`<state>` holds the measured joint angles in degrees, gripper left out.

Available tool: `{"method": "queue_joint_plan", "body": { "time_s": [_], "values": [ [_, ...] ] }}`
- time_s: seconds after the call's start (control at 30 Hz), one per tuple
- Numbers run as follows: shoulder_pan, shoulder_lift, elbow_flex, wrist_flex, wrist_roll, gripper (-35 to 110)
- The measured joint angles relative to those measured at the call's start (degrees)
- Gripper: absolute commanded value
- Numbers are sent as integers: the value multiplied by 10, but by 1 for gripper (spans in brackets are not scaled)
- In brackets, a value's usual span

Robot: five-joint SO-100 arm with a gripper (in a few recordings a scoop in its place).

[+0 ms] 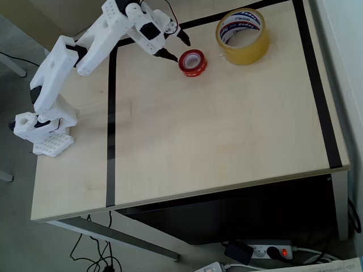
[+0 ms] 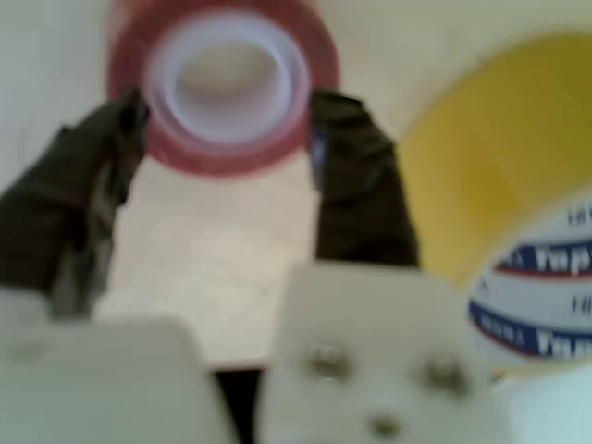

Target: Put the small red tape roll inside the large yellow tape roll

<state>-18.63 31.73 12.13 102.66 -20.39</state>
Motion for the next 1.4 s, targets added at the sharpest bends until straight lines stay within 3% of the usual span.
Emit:
{"method": "queue_joint_plan", "body": {
  "time_s": [0.27, 0.87, 1.4],
  "values": [
    [8, 3, 20, 0, 0, 21],
    [40, 176, 250, -2, 0, 21],
    [54, 58, 153, -2, 0, 22]
  ]
}}
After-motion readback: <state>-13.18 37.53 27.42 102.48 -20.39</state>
